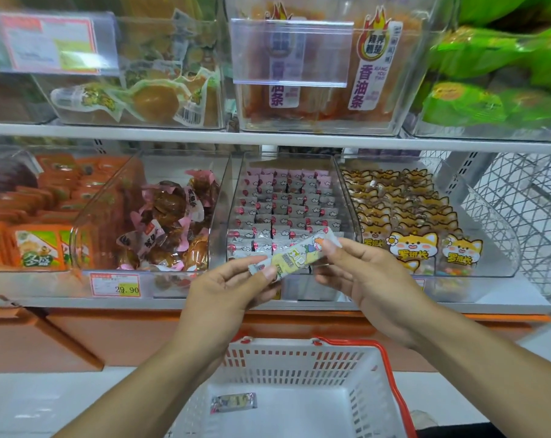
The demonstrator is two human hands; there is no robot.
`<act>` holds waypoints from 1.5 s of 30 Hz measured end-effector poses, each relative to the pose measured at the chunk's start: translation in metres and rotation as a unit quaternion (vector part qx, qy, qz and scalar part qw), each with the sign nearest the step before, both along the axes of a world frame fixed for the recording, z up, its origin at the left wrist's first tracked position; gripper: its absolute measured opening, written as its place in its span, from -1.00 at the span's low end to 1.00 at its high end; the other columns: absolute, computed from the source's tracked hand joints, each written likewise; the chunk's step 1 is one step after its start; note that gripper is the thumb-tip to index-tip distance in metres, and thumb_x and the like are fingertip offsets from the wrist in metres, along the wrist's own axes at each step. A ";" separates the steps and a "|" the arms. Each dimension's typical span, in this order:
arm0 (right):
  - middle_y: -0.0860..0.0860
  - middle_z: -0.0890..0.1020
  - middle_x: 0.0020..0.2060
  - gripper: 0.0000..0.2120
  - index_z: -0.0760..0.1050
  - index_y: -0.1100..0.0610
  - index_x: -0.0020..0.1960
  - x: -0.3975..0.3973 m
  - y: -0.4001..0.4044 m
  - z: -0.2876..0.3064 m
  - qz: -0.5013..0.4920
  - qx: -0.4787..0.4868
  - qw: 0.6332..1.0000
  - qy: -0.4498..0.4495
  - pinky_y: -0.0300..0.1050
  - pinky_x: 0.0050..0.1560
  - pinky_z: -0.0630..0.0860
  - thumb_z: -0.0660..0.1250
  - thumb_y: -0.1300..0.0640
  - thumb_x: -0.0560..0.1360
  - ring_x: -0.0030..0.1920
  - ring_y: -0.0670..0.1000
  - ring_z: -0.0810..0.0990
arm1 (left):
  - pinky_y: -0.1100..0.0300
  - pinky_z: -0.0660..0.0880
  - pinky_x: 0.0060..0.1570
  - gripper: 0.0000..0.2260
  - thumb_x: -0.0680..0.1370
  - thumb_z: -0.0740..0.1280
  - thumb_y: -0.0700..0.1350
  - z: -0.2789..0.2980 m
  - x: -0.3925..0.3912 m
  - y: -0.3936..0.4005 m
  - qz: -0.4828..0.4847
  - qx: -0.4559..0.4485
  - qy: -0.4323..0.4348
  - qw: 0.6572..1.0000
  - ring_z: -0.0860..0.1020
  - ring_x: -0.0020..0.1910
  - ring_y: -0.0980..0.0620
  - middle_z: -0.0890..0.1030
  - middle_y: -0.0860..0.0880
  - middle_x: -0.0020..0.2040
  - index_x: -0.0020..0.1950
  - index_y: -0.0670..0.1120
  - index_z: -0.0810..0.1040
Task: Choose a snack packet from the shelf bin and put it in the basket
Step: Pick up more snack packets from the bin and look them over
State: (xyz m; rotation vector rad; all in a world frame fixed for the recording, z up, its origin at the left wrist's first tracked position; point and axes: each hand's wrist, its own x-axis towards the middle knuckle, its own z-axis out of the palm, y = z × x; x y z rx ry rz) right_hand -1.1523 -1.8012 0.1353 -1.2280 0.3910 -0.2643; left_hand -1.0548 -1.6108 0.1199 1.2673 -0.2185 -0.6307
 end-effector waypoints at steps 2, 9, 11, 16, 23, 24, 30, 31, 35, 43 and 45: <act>0.17 0.72 0.08 -0.68 0.71 0.18 0.10 0.000 0.000 0.002 -0.001 -0.018 1.000 -0.021 -0.19 0.03 0.62 0.50 0.04 0.41 0.00 0.04 0.68 | 0.30 0.62 -0.13 -0.59 0.31 0.54 0.00 0.002 0.002 -0.003 0.002 0.013 -0.027 1.000 0.74 -0.04 -0.03 0.76 -0.09 -0.01 0.13 -0.08 0.69; 0.05 0.73 0.04 -0.74 0.55 0.13 0.19 0.019 -0.005 0.018 -0.159 -0.106 0.980 -0.055 -0.16 0.03 0.65 0.45 0.25 0.52 0.04 0.03 0.73 | 0.31 0.58 0.10 -0.60 0.46 0.53 0.03 0.013 0.016 -0.015 0.037 0.141 -0.253 0.956 0.64 0.09 0.25 0.66 0.20 0.17 0.28 0.12 0.59; -0.16 0.71 0.00 -0.74 0.53 -0.05 0.11 0.031 -0.012 0.024 -0.201 -0.269 0.941 -0.035 -0.25 0.01 0.63 0.48 0.20 0.52 -0.01 -0.14 0.71 | 0.28 0.43 0.22 -0.52 0.50 0.49 0.10 0.010 0.018 -0.018 0.009 0.231 -0.353 0.907 0.50 0.18 0.30 0.51 0.28 0.30 0.40 0.18 0.49; -0.25 0.62 -0.17 -0.72 0.45 -0.13 0.10 0.080 -0.030 0.031 -0.192 -0.486 0.853 0.005 -0.41 -0.43 0.47 0.41 0.21 0.57 -0.23 -0.28 0.63 | 0.27 0.02 0.39 -0.37 0.55 0.39 0.22 -0.006 0.021 -0.023 -0.084 0.361 -0.479 0.796 0.19 0.51 0.18 0.28 0.18 0.56 0.57 0.18 0.25; 0.01 0.63 0.22 -0.69 0.48 0.00 0.33 0.138 -0.058 0.026 -0.125 -0.597 0.783 0.120 -0.25 -0.11 0.57 0.34 0.21 0.62 0.03 -0.05 0.64 | 0.20 -0.06 0.39 -0.33 0.53 0.38 0.27 -0.012 0.028 -0.026 -0.104 0.367 -0.488 0.785 0.06 0.61 0.12 0.24 0.16 0.59 0.57 0.16 0.24; 0.00 0.63 0.22 -0.70 0.48 0.00 0.30 0.141 -0.061 0.025 -0.108 -0.610 0.775 0.122 -0.39 -0.22 0.48 0.35 0.24 0.61 -0.05 -0.14 0.61 | 0.19 -0.07 0.39 -0.33 0.53 0.38 0.27 -0.012 0.029 -0.026 -0.105 0.368 -0.487 0.785 0.05 0.61 0.11 0.24 0.16 0.59 0.57 0.15 0.24; 0.07 0.59 0.24 -0.64 0.52 0.08 0.27 0.149 -0.071 0.021 0.019 -0.697 0.697 0.169 -0.13 0.05 0.55 0.27 0.39 0.57 0.08 0.01 0.57 | 0.14 -0.08 0.47 -0.36 0.55 0.39 0.22 -0.014 0.030 -0.025 -0.112 0.365 -0.491 0.783 -0.02 0.62 0.11 0.23 0.13 0.59 0.57 0.09 0.29; 0.10 0.58 0.26 -0.61 0.56 0.08 0.26 0.151 -0.070 0.020 0.038 -0.718 0.670 0.185 -0.03 0.17 0.56 0.26 0.42 0.55 0.15 0.07 0.58 | 0.12 -0.06 0.50 -0.38 0.55 0.39 0.22 -0.015 0.030 -0.026 -0.113 0.364 -0.490 0.784 -0.03 0.62 0.11 0.23 0.13 0.59 0.55 0.09 0.30; 0.08 0.57 0.35 -0.53 0.60 0.01 0.27 0.161 -0.071 0.016 0.043 -0.785 0.581 0.210 0.25 0.53 0.24 0.29 0.43 0.50 0.38 0.16 0.50 | 0.06 0.00 0.54 -0.40 0.54 0.41 0.21 -0.016 0.030 -0.027 -0.113 0.366 -0.490 0.783 -0.02 0.62 0.10 0.25 0.12 0.58 0.52 0.10 0.35; 0.04 0.69 0.04 -0.81 0.66 0.03 0.00 0.166 -0.084 0.020 0.004 -0.822 0.513 0.247 0.17 0.52 0.12 0.33 0.26 0.54 0.26 0.17 0.54 | 0.06 -0.03 0.55 -0.38 0.54 0.41 0.18 -0.019 0.028 -0.026 -0.112 0.372 -0.498 0.776 -0.06 0.61 0.12 0.23 0.13 0.58 0.56 0.12 0.30; 0.02 0.70 -0.02 -0.83 0.64 0.04 -0.08 0.168 -0.083 0.019 -0.013 -0.814 0.527 0.243 0.15 0.53 0.14 0.34 0.27 0.53 0.18 0.13 0.59 | 0.06 -0.03 0.55 -0.38 0.55 0.41 0.17 -0.019 0.028 -0.026 -0.112 0.372 -0.498 0.775 -0.07 0.61 0.12 0.24 0.13 0.58 0.56 0.11 0.29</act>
